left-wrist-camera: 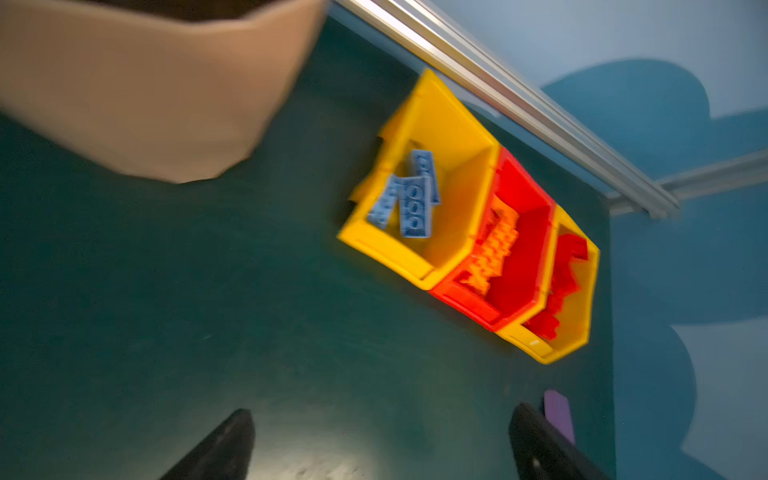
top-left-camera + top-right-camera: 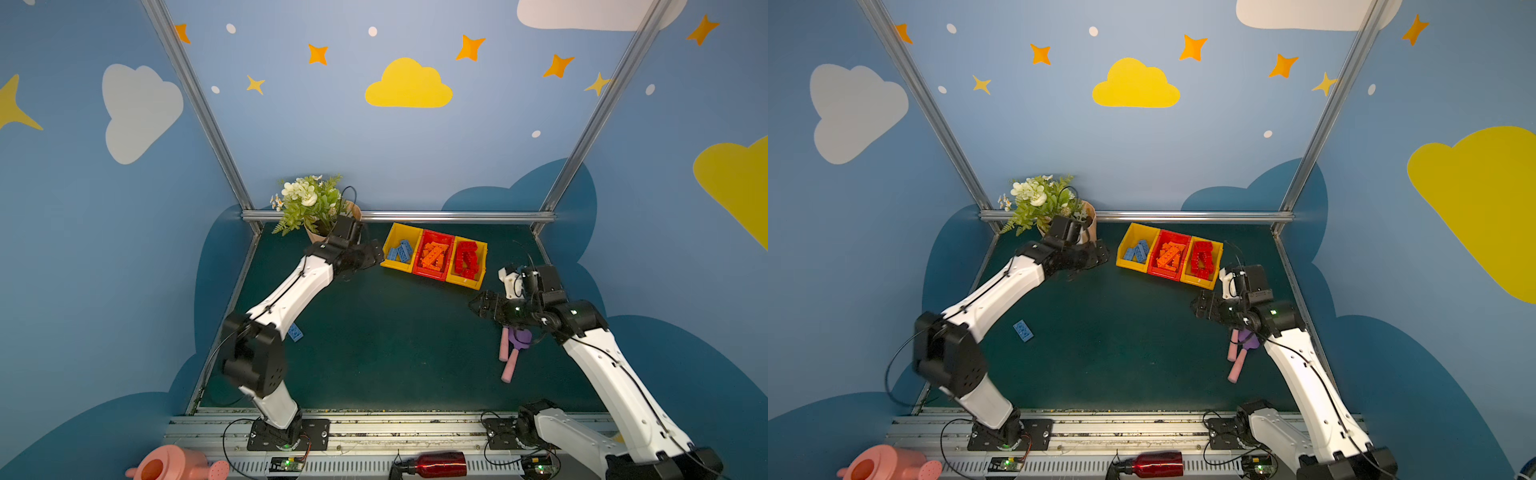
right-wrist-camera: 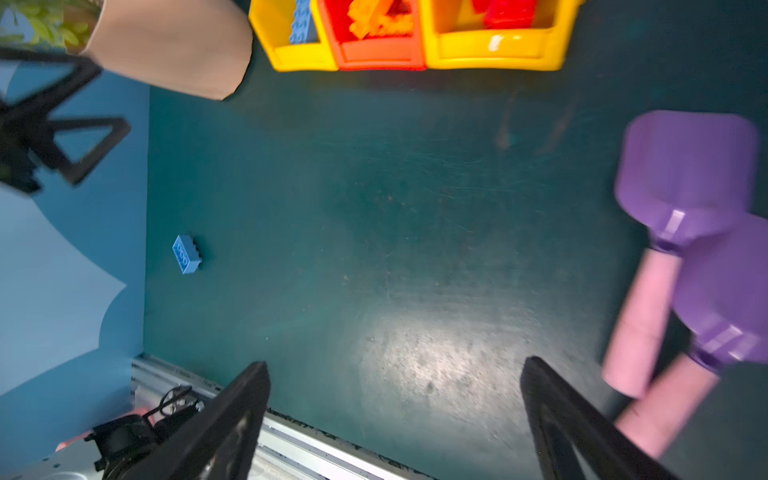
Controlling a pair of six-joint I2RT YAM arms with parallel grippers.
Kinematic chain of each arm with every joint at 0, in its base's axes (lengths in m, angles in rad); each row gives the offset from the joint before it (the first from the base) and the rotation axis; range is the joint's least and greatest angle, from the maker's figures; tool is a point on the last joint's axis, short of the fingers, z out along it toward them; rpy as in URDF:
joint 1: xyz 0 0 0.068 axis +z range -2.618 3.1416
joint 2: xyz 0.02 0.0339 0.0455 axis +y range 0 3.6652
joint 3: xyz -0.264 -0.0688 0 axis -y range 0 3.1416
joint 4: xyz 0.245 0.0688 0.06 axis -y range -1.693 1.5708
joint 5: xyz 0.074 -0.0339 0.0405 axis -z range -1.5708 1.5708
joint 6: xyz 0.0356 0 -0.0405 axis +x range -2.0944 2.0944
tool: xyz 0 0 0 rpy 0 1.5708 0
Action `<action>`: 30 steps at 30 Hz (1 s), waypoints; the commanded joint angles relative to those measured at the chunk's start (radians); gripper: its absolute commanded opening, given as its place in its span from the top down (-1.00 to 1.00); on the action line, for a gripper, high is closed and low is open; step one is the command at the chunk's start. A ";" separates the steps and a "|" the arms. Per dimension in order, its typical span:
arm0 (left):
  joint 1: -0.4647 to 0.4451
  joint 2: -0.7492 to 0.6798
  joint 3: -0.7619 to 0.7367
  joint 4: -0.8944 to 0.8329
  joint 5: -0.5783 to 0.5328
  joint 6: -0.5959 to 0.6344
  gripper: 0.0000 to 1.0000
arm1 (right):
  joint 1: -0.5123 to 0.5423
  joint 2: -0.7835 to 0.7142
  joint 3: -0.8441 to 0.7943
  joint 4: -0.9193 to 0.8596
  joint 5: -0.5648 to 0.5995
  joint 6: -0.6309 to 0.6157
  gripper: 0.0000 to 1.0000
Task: Sort the legos into containers by color
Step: 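Move the left gripper to the last blue brick and grasp it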
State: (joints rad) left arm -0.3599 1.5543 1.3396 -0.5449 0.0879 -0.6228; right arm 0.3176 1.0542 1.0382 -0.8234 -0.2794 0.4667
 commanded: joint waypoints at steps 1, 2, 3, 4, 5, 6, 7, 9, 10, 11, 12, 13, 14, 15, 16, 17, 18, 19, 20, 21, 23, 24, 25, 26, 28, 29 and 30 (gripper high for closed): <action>0.036 -0.203 -0.211 -0.092 -0.155 -0.132 -0.89 | 0.069 0.081 0.008 0.105 -0.044 -0.004 -0.85; 0.049 -0.277 -0.279 -0.129 -0.188 -0.151 -0.89 | 0.098 0.114 0.021 0.124 -0.046 -0.005 -0.85; 0.061 -0.360 -0.343 -0.161 -0.218 -0.174 -0.90 | 0.128 0.150 0.038 0.139 -0.048 -0.007 -0.85; 0.074 -0.427 -0.395 -0.181 -0.245 -0.186 -0.91 | 0.151 0.181 0.053 0.150 -0.051 -0.009 -0.84; 0.098 -0.500 -0.443 -0.208 -0.259 -0.204 -0.94 | 0.179 0.218 0.074 0.163 -0.057 -0.010 -0.85; 0.125 -0.565 -0.486 -0.236 -0.262 -0.214 -0.96 | 0.204 0.256 0.098 0.173 -0.065 -0.014 -0.85; 0.150 -0.611 -0.514 -0.258 -0.261 -0.216 -0.98 | 0.221 0.287 0.118 0.179 -0.072 -0.015 -0.85; 0.212 -0.677 -0.560 -0.307 -0.245 -0.219 -1.00 | 0.265 0.356 0.170 0.185 -0.092 -0.021 -0.85; 0.239 -0.686 -0.576 -0.322 -0.230 -0.217 -1.00 | 0.283 0.381 0.189 0.185 -0.097 -0.025 -0.85; 0.267 -0.688 -0.597 -0.328 -0.202 -0.213 -1.00 | 0.302 0.406 0.215 0.184 -0.102 -0.030 -0.84; 0.293 -0.680 -0.622 -0.320 -0.175 -0.210 -1.00 | 0.320 0.428 0.237 0.182 -0.105 -0.036 -0.85; 0.313 -0.669 -0.646 -0.304 -0.149 -0.209 -1.00 | 0.332 0.443 0.251 0.182 -0.108 -0.039 -0.85; 0.337 -0.653 -0.673 -0.277 -0.123 -0.207 -1.00 | 0.343 0.457 0.266 0.181 -0.110 -0.042 -0.85; 0.359 -0.635 -0.694 -0.249 -0.102 -0.204 -1.00 | 0.354 0.466 0.277 0.181 -0.112 -0.043 -0.85; 0.375 -0.616 -0.707 -0.225 -0.092 -0.201 -1.00 | 0.362 0.472 0.284 0.181 -0.112 -0.043 -0.85; 0.391 -0.592 -0.712 -0.205 -0.090 -0.195 -1.00 | 0.368 0.476 0.287 0.179 -0.113 -0.042 -0.84; 0.405 -0.566 -0.709 -0.189 -0.090 -0.183 -1.00 | 0.374 0.475 0.287 0.180 -0.114 -0.042 -0.85; 0.415 -0.541 -0.705 -0.180 -0.092 -0.171 -1.00 | 0.375 0.472 0.286 0.178 -0.112 -0.041 -0.85; 0.426 -0.509 -0.689 -0.176 -0.099 -0.156 -1.00 | 0.378 0.467 0.280 0.179 -0.111 -0.039 -0.84; 0.434 -0.481 -0.675 -0.175 -0.102 -0.143 -0.99 | 0.379 0.461 0.275 0.179 -0.109 -0.039 -0.85; 0.455 -0.413 -0.637 -0.183 -0.115 -0.113 -0.97 | 0.379 0.441 0.258 0.172 -0.096 -0.040 -0.85; 0.466 -0.387 -0.622 -0.185 -0.117 -0.098 -0.96 | 0.379 0.430 0.251 0.167 -0.086 -0.041 -0.84; 0.477 -0.357 -0.605 -0.185 -0.114 -0.084 -0.95 | 0.379 0.418 0.242 0.163 -0.076 -0.044 -0.85; 0.487 -0.330 -0.593 -0.181 -0.106 -0.071 -0.94 | 0.377 0.404 0.231 0.159 -0.064 -0.045 -0.85; 0.504 -0.285 -0.574 -0.170 -0.094 -0.055 -0.92 | 0.376 0.376 0.208 0.152 -0.041 -0.042 -0.85; 0.511 -0.261 -0.565 -0.161 -0.088 -0.045 -0.92 | 0.373 0.360 0.192 0.150 -0.032 -0.041 -0.85; 0.518 -0.240 -0.557 -0.154 -0.083 -0.037 -0.91 | 0.371 0.346 0.180 0.149 -0.024 -0.038 -0.84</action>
State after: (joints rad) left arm 0.1410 1.2743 0.7582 -0.7128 -0.0082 -0.7109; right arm 0.6933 1.4563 1.2434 -0.6518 -0.3439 0.4362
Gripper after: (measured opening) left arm 0.958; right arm 0.922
